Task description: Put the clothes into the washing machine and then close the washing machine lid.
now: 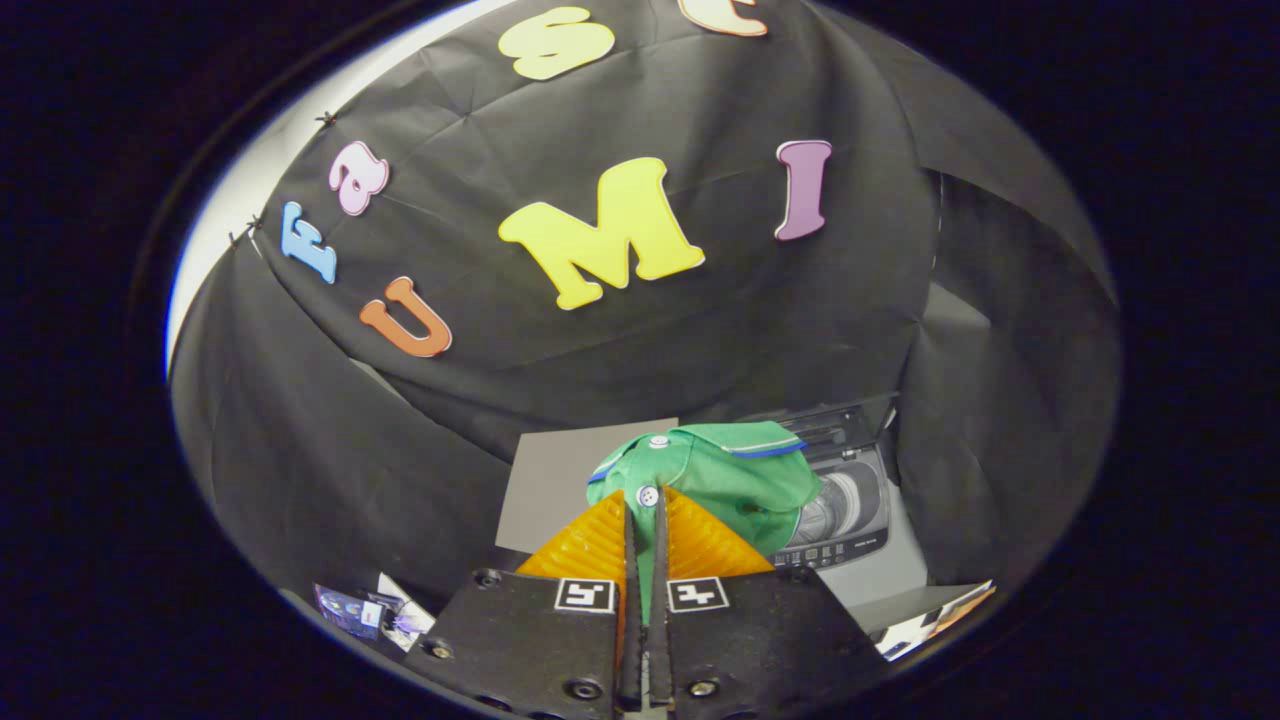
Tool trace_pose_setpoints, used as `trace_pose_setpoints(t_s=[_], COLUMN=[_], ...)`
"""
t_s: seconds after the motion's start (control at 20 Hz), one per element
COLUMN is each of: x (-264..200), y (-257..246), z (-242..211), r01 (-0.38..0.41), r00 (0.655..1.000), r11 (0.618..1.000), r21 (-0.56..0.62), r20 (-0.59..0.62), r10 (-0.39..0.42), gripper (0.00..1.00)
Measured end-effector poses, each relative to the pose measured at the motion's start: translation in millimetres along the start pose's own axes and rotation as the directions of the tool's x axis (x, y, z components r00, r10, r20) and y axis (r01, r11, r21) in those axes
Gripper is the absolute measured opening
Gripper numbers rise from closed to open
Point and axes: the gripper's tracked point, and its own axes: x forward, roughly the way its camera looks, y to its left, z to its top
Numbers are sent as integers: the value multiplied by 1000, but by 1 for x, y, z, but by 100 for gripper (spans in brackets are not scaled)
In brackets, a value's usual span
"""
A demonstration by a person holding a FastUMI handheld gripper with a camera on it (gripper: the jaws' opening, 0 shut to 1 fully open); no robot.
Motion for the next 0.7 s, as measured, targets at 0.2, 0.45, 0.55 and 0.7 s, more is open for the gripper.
trace_pose_setpoints(t_s=[0.2, 0.45, 0.55, 0.7], x=[8, 33, 51, 80], y=[-37, -91, -116, -148], z=[-10, -11, -17, -34], r01=[-13, 0, 22, 29], r00=[1000, 1000, 1000, 997], r11=[1000, 1000, 1000, 999], r21=[5, -5, 4, 23], r20=[-6, 1, -11, -70], r10=[13, 0, -21, -28], gripper=[6, 6, 6, 6])
